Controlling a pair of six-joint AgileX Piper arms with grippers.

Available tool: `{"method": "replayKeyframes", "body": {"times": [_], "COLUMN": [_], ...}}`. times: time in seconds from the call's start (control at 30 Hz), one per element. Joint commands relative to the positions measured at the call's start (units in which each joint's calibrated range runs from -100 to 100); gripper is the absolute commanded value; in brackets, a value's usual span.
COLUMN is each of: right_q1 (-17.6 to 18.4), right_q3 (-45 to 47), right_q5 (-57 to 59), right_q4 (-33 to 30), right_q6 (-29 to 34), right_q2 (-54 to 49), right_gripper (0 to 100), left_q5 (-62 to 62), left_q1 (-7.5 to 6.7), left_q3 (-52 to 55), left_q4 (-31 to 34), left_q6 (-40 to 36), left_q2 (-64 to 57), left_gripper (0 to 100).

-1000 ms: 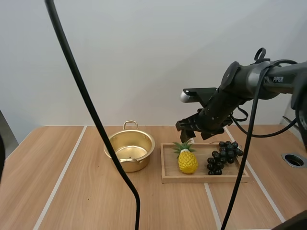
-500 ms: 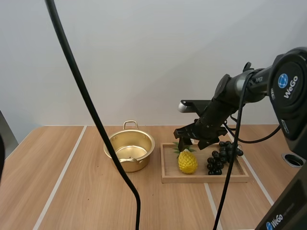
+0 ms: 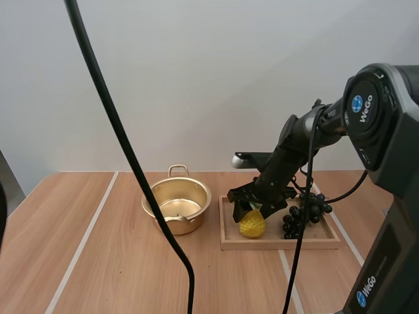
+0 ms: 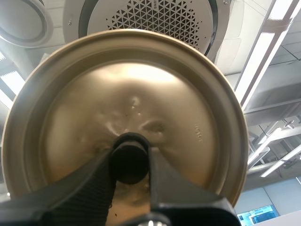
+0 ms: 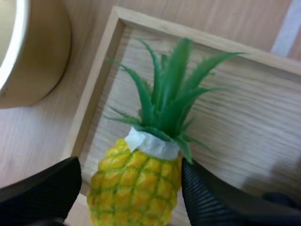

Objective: Open the pot, put the pineapple inside, and close it

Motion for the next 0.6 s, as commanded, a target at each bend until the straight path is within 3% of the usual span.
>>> {"method": "replayKeyframes", "body": {"times": [0.0, 0.3, 0.43, 0.57], "right_q1": [0.53, 0.53, 0.53, 0.53], "right_q3": [-0.16, -0.16, -0.43, -0.43], "right_q5": [0.18, 0.12, -0.50, -1.84], "right_q4": [0.51, -3.62, -3.74, -5.29], "right_q6": [-0.60, -0.50, 1.87, 2.01], "right_q2": [0.62, 6.12, 6.58, 5.06], "right_gripper": [100, 100, 0, 0], "left_q5": [-1.10, -1.10, -1.10, -1.10], "left_q1": [0.08, 0.08, 0.08, 0.08], "left_q3": [0.21, 0.21, 0.21, 0.21], "left_q4": [-0.84, -0.84, -0.84, -0.84], "left_q6": [-0.22, -0.12, -0.12, -0.12], "left_q2": [-0.13, -0.13, -0.13, -0.24], "left_gripper": [0, 0, 0, 0]}}
